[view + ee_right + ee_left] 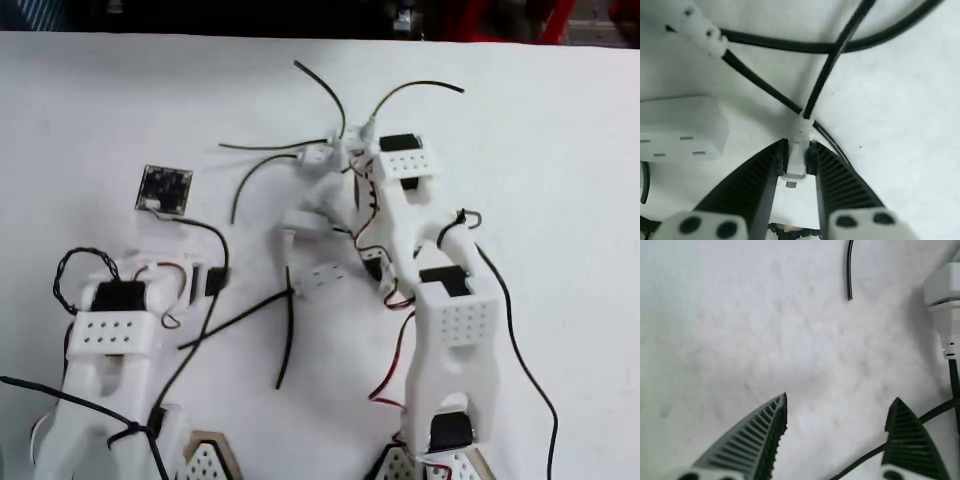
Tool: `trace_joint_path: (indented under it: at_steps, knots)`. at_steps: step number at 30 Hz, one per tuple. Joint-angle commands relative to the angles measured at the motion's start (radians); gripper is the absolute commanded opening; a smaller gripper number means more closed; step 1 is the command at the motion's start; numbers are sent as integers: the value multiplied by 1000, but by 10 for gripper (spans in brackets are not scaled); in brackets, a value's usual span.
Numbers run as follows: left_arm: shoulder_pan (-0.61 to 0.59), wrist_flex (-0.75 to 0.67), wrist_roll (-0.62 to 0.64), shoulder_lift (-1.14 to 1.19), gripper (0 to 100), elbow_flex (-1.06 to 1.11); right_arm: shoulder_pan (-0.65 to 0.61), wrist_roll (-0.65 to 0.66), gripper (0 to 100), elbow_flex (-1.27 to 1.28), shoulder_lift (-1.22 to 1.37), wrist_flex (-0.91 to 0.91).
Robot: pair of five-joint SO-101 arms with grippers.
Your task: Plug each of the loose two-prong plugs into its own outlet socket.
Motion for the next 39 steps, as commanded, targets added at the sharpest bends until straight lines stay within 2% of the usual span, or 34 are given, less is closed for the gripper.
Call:
trace_joint_path:
  at_steps: [1,7,16,19,22,27,39]
  knots:
    - [-7,-20,-9,-30,312,-5,15,6,29,-26,-12,13]
    - [-7,-18,-9,-30,312,-5,10,97,17,0,-85,19]
    - [-7,-21,-9,-30,312,-5,7,173,17,176,-552,10]
    - [-7,-21,-9,-30,312,-5,5,167,17,256,-688,-53]
    - [-7,-21,-9,-30,312,-5,2,164,17,393,-802,-170]
    - [-7,-21,-9,-30,312,-5,-58,86,17,677,-975,-395]
    - [-7,-21,-9,-30,312,-5,-183,-51,16,1326,-1291,-1102]
